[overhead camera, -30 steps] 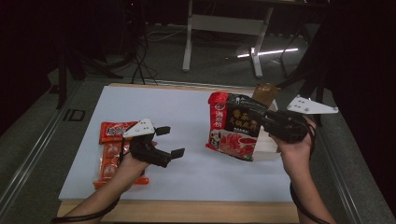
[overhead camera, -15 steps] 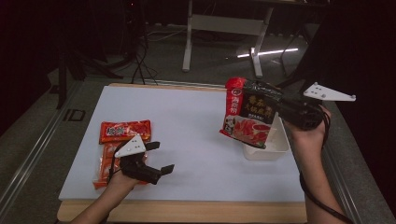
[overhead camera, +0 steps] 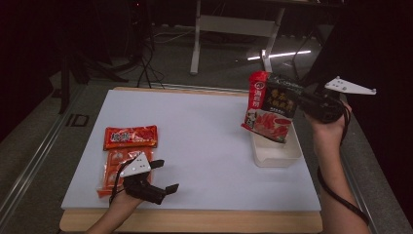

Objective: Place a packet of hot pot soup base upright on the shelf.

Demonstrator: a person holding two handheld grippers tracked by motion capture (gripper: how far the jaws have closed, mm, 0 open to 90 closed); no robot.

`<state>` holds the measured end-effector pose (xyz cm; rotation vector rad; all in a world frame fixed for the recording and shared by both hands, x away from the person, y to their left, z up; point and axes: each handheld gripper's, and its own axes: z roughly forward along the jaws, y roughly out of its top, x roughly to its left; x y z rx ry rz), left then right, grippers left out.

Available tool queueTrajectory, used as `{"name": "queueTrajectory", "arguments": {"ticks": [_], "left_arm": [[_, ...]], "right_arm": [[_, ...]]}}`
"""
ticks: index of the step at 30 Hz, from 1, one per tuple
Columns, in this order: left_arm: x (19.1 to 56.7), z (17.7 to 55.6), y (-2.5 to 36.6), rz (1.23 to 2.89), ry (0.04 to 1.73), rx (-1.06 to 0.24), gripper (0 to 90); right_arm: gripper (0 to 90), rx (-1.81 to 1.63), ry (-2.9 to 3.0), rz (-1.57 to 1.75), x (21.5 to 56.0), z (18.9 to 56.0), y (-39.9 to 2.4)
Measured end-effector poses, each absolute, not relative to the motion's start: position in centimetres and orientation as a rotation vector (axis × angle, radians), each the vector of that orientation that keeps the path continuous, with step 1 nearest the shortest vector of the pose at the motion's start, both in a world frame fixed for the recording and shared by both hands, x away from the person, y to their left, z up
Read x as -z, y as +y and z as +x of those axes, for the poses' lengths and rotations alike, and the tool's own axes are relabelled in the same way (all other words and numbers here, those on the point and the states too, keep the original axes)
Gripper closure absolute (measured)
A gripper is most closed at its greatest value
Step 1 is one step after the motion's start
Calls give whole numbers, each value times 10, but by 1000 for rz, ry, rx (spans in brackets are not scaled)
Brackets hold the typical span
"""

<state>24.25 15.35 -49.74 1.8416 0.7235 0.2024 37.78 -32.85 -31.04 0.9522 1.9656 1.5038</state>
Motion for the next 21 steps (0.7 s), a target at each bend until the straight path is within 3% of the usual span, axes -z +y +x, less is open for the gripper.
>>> {"name": "queueTrajectory", "arguments": {"ticks": [21], "left_arm": [[507,245,161,1791,747,-186,8]], "right_arm": [[762,-1413,1937,1031,328,417,-357]]}}
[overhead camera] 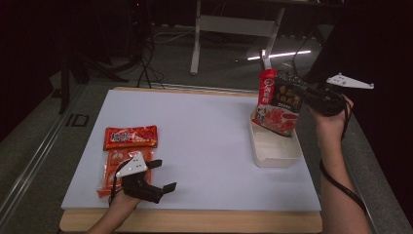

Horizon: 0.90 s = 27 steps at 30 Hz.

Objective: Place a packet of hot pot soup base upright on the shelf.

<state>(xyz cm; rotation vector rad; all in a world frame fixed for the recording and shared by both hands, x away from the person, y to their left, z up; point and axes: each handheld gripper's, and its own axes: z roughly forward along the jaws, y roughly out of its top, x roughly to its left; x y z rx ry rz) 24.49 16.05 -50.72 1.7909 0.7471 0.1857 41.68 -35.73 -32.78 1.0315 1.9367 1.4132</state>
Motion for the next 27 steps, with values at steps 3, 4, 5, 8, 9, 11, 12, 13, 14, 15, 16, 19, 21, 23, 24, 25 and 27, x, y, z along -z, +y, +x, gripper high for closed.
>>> {"name": "queueTrajectory", "arguments": {"ticks": [3,4,5,8,9,11,12,13,14,15,16,19,21,23,24,25,27], "left_arm": [[507,245,161,1792,746,-185,8],[508,245,160,1793,746,-186,8],[508,245,160,1795,746,-184,8],[509,246,160,1796,746,-174,8],[509,246,160,1798,746,-172,8],[509,245,160,1798,745,-171,8],[509,245,160,1798,745,-171,8],[509,245,160,1798,745,-171,8],[510,245,160,1799,744,-167,8],[510,245,160,1799,745,-164,8],[510,245,160,1798,745,-162,8],[510,245,161,1795,748,-161,8],[510,245,161,1792,749,-159,8],[510,245,161,1793,751,-156,8],[511,246,162,1792,752,-155,8],[511,246,161,1791,754,-154,8],[511,246,161,1790,754,-152,8]], "right_arm": [[761,-1411,1933,1034,335,424,-361],[761,-1414,1934,1038,337,426,-362],[761,-1412,1936,1039,339,428,-362],[762,-1409,1943,1045,344,433,-362],[762,-1404,1947,1041,345,435,-361],[762,-1398,1955,1037,349,437,-360],[762,-1398,1955,1037,349,437,-360],[762,-1394,1956,1030,350,438,-360],[759,-1395,1966,1031,356,442,-359],[759,-1392,1974,1032,358,443,-358],[759,-1392,1979,1032,361,444,-358],[758,-1375,1983,1034,366,447,-357],[758,-1366,1981,1022,368,448,-357],[753,-1359,1989,1017,370,447,-357],[753,-1353,1998,1010,371,447,-356],[751,-1344,2002,1006,372,447,-356],[746,-1391,2003,1002,375,446,-356]]}}
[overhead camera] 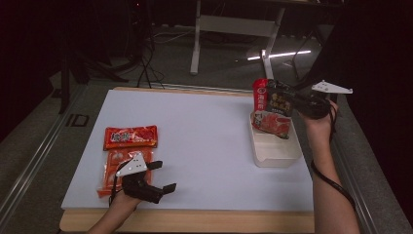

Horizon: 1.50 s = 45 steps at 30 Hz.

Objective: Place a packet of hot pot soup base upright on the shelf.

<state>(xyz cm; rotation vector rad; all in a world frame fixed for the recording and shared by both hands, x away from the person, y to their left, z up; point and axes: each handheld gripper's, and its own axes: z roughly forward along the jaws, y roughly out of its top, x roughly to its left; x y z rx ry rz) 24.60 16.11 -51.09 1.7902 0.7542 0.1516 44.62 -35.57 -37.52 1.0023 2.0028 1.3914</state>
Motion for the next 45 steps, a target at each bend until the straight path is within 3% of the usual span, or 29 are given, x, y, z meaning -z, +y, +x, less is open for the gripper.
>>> {"name": "queueTrajectory", "arguments": {"ticks": [15,40,45], "left_arm": [[512,247,162,1788,759,-146,8],[514,248,163,1789,765,-135,8],[514,248,162,1789,764,-134,8]], "right_arm": [[724,-1449,2105,906,383,448,-354],[693,-1546,1991,1125,427,442,-390],[627,-1500,1980,1188,427,438,-395]]}}
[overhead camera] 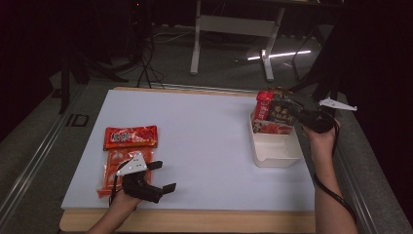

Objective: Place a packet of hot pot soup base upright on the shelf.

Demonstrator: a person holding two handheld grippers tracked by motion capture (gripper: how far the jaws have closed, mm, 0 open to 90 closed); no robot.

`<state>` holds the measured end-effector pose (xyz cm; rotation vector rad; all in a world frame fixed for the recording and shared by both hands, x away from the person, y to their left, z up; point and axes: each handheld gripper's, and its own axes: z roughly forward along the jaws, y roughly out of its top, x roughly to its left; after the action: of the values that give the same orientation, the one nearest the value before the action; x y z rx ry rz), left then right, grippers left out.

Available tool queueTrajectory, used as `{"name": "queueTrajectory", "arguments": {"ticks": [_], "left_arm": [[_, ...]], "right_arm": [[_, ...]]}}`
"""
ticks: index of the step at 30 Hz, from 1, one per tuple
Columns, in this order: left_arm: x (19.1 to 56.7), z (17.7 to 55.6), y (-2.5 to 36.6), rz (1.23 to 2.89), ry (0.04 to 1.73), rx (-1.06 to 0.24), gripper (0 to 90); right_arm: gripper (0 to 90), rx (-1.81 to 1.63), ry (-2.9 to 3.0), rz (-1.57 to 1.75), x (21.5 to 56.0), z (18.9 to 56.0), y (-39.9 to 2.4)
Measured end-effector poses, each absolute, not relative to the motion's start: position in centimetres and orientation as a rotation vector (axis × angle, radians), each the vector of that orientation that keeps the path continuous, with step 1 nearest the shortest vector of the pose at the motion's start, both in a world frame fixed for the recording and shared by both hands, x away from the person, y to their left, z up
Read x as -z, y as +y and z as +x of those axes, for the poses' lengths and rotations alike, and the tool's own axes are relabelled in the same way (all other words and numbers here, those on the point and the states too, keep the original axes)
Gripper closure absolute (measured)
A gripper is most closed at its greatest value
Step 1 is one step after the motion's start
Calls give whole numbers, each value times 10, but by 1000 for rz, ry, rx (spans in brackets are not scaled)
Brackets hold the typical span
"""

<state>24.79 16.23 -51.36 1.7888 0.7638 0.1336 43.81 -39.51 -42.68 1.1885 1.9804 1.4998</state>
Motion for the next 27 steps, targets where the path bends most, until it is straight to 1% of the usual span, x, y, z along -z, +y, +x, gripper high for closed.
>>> {"name": "queueTrajectory", "arguments": {"ticks": [6,11,13,14,18,20,21,24,25,27], "left_arm": [[513,248,162,1795,759,-136,8],[514,247,161,1806,753,-138,8],[513,247,161,1812,754,-143,8],[513,247,161,1816,752,-151,8],[512,247,162,1821,751,-165,8],[511,248,165,1795,753,-174,8],[510,248,166,1785,757,-171,8],[509,248,168,1762,766,-149,8],[507,249,169,1765,766,-141,8],[505,249,169,1781,769,-143,8]], "right_arm": [[510,-1453,1937,1220,414,428,-394],[399,-1491,1844,1198,394,411,-391],[390,-1481,1843,1186,390,407,-389],[354,-1475,1841,1167,383,399,-383],[269,-1444,1855,1140,376,385,-372],[192,-1436,1843,1122,375,378,-366],[170,-1436,1830,1112,374,374,-364],[153,-1479,1811,1098,370,366,-362],[134,-1506,1800,1082,366,360,-359],[124,-1531,1814,1059,364,353,-354]]}}
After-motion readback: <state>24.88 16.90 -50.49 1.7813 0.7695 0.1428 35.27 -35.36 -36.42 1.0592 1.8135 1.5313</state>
